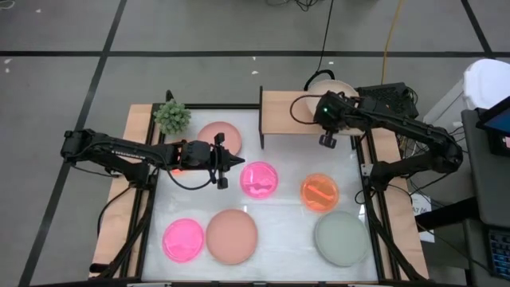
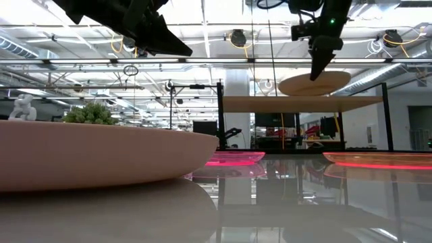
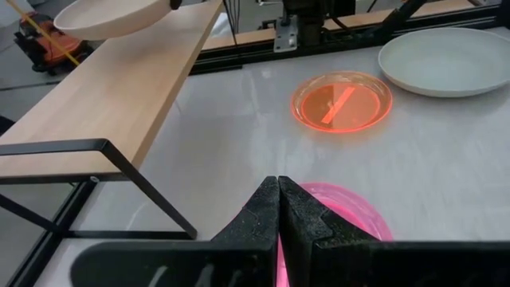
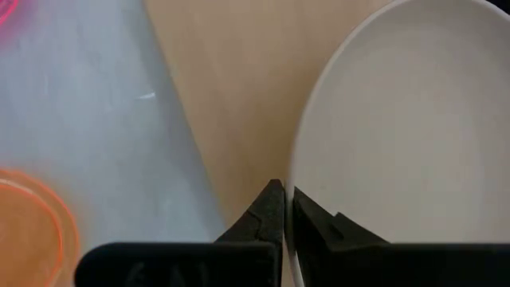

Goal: Place and stack plates onto a shelf
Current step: Put the brown plate on the shelf

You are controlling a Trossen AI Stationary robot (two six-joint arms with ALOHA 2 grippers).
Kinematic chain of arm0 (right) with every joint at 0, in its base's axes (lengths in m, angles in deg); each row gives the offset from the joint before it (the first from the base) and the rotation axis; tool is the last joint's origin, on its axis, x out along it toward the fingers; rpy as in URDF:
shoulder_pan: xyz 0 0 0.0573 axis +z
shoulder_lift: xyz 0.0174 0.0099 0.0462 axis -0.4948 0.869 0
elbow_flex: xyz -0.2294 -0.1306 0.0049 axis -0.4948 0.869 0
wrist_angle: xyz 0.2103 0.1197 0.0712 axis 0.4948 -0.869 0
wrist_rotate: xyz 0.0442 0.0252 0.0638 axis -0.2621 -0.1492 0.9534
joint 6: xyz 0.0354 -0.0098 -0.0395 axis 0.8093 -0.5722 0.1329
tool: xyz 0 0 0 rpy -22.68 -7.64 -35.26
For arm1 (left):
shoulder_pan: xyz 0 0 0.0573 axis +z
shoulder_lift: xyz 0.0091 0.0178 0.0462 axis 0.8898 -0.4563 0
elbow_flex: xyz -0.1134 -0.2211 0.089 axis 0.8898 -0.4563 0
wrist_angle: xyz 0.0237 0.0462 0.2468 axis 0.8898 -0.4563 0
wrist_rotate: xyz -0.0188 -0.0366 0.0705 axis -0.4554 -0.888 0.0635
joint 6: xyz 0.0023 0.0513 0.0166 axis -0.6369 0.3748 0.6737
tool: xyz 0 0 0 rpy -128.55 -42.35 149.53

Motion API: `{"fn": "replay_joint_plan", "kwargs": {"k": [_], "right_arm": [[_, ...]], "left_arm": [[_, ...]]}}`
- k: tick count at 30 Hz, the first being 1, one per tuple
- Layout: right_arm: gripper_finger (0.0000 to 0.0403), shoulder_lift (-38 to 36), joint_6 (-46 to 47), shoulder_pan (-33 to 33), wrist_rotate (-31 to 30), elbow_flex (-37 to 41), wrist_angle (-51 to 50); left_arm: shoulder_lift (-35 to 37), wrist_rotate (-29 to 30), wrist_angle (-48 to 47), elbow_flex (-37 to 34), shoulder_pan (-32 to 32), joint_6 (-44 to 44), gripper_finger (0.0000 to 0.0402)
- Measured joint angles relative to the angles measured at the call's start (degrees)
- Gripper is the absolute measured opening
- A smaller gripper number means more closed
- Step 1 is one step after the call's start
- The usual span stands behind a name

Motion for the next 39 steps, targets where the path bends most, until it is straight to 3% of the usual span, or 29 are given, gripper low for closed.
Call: {"fn": "replay_joint_plan", "kwargs": {"k": [15, 39], "right_arm": [[0.0003, 0.01, 0.12, -1.15, -3.75, 7.07, 6.08], [0.0004, -0.02, 6.65, -1.12, -3.61, 7.63, 5.53]], "left_arm": [[-0.01, 0.02, 0.07, 0.00, 0.07, 0.94, 0.0001], [-0.02, 0.09, 0.13, 0.00, 0.07, 1.86, 0.0001]]}}
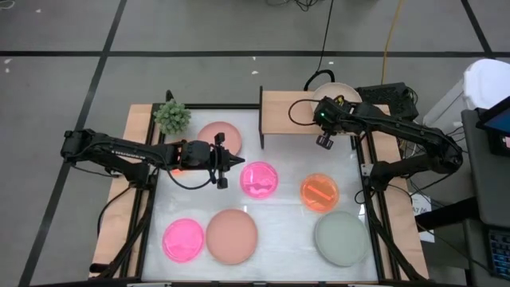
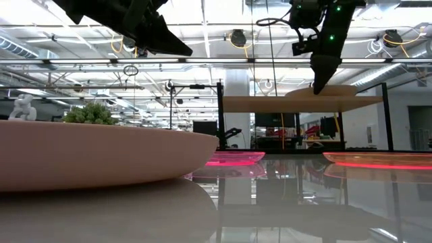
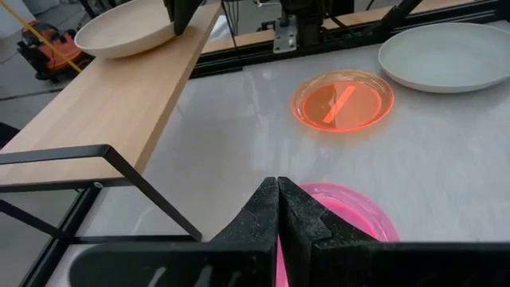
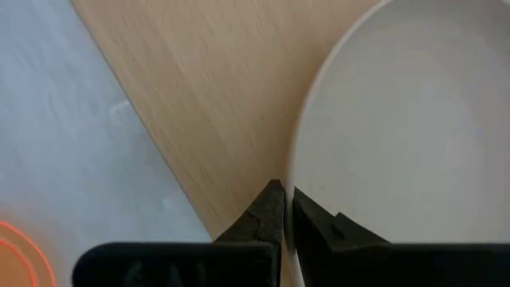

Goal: Place and stack plates onto a shelf
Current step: Put the brown plate on the shelf

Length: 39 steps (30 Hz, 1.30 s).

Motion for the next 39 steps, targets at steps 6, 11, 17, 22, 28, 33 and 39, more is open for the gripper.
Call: {"fn": "replay_joint_plan", "kwargs": {"k": [6, 11, 17, 22, 28, 33, 39], "right_arm": [[0.0004, -0.34, 1.73, 0.01, -2.51, 0.09, -0.87], [0.0005, -2.20, 2.17, 0.01, -2.64, 0.09, -0.87], [0.0033, -4.84, 2.36, 0.01, -2.61, 0.09, -0.85], [0.0063, -5.14, 2.36, 0.01, -2.53, 0.09, -0.87], [0.0085, -5.11, 2.39, 0.01, -2.44, 0.09, -1.43], [0.0088, -5.11, 2.85, 0.23, -0.79, 0.09, -1.81], [0.0088, -5.15, 0.91, 0.25, -0.79, 0.91, -1.69]], "left_arm": [[0.00, 0.02, -0.02, 0.00, 0.16, 0.00, 0.0001], [0.00, 0.02, -0.01, 0.00, 0.77, -0.18, 0.0001], [0.00, 0.02, -0.02, 0.00, 1.11, -0.55, 0.0001], [0.00, 0.02, 0.73, 0.00, 1.11, -0.63, 0.0001], [0.00, 0.02, 1.51, 0.00, 1.11, -0.72, 0.0001], [0.00, 0.00, 1.51, 0.00, 1.11, -0.72, 0.0001], [0.00, 0.00, 1.49, 0.00, 1.11, -0.72, 0.0001]]}}
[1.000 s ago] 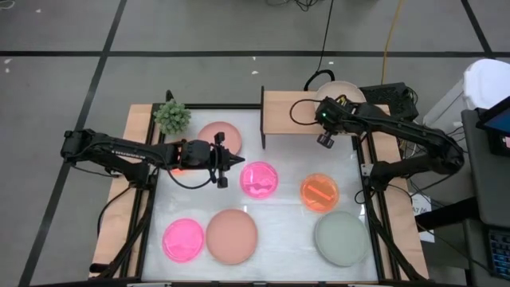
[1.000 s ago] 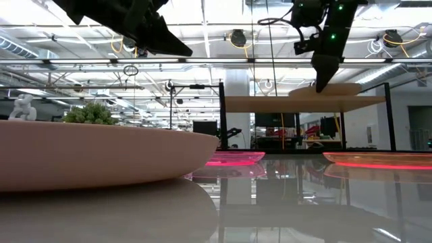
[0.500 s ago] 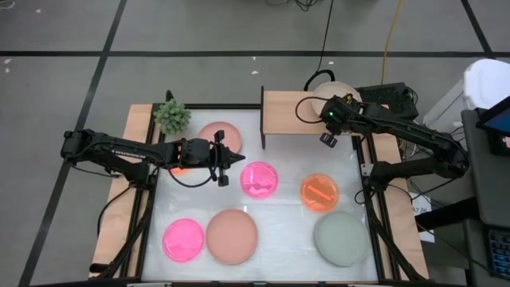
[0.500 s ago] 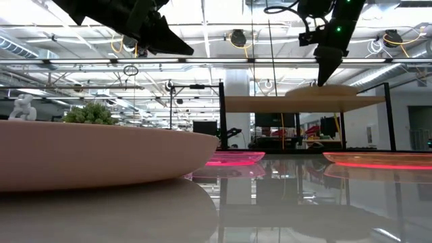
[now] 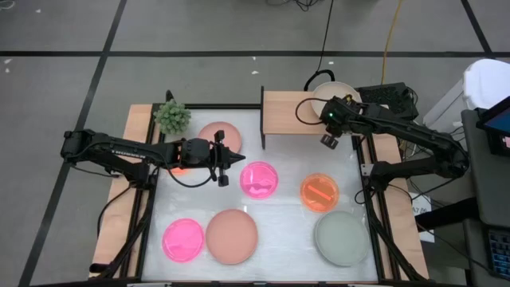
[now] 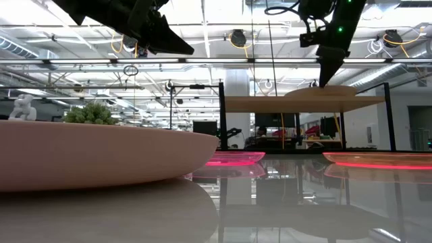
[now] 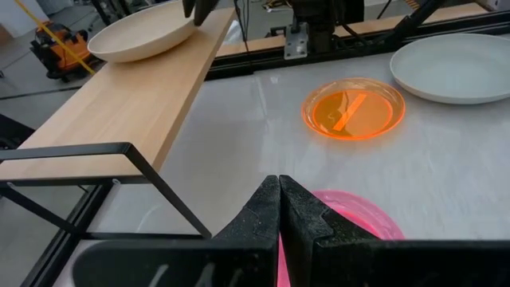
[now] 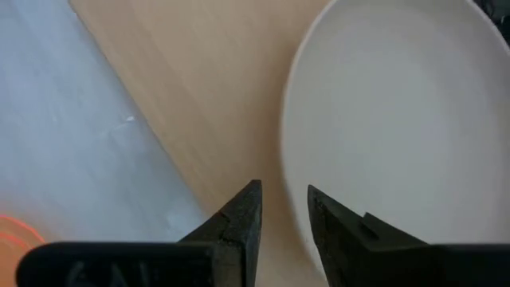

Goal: Place and stack plates onto a shelf
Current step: Put the brown plate on the shelf

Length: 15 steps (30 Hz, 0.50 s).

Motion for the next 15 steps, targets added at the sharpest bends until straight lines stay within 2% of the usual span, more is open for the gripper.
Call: {"fn": "replay_joint_plan", "kwargs": {"k": [4, 15], "right_arm": [[0.0084, 0.02, -1.59, 0.00, -0.01, 1.34, -0.50], [0.0041, 0.04, -1.21, 0.00, 0.14, 1.95, -1.15]], "left_arm": [[0.00, 0.02, -0.01, 0.00, 0.00, 0.00, 0.0001], [0.00, 0.02, -0.01, 0.00, 0.00, 0.02, 0.0001]]}}
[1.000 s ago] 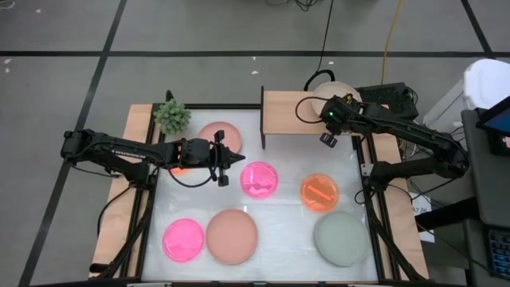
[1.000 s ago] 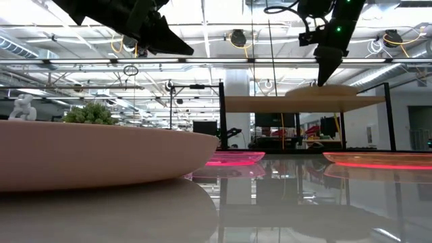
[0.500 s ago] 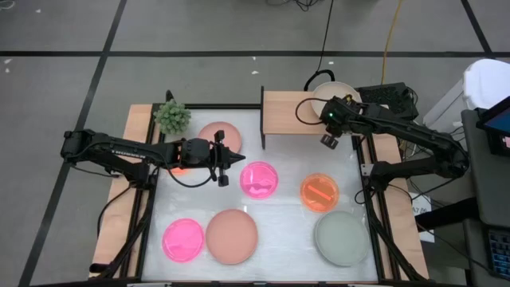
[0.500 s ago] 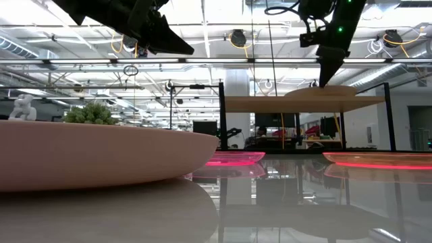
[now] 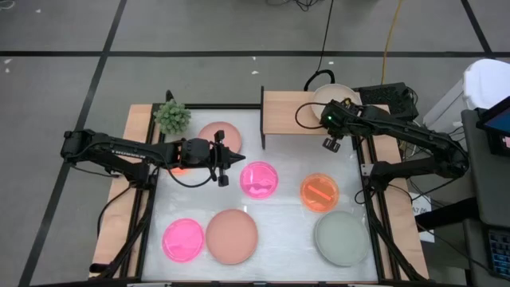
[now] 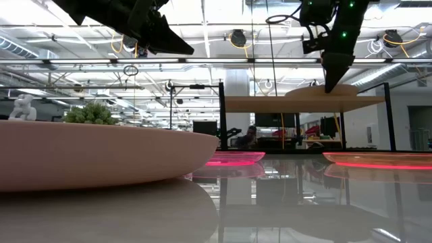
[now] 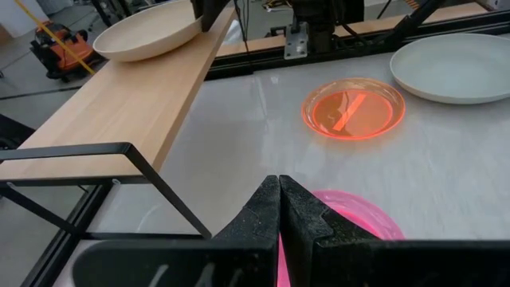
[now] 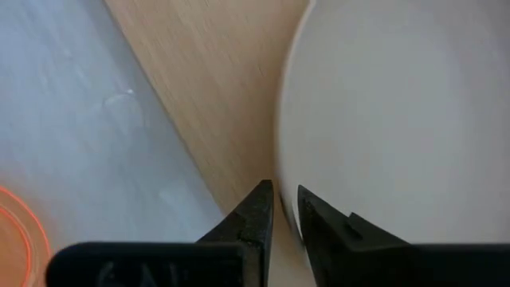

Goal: Place and stack plates onto a shelf
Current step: Put the brown plate on the shelf, then put the top light pink plate on the shelf

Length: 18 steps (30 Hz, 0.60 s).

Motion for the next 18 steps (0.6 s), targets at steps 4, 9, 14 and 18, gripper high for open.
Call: {"fn": "replay_joint_plan", "kwargs": {"k": [4, 9, 14, 18], "right_arm": [[0.0040, 0.00, 1.74, 0.02, 2.17, 0.00, -0.04], [0.0065, -0.02, 2.68, 0.04, 2.79, 0.00, -0.37], [0.0111, -1.16, 2.97, 0.09, 2.64, 0.02, -0.03], [0.0149, -3.66, 4.34, 0.75, 2.60, 0.02, 0.02]], "left_arm": [[0.00, 0.01, 0.00, 0.00, 0.00, 0.01, 0.0001], [0.00, 0.00, 0.00, 0.00, 0.00, 0.02, 0.0001], [0.00, 0.01, -0.01, 0.00, 0.00, 0.02, 0.0001], [0.00, 0.00, 0.00, 0.00, 0.00, 0.02, 0.0001]]}}
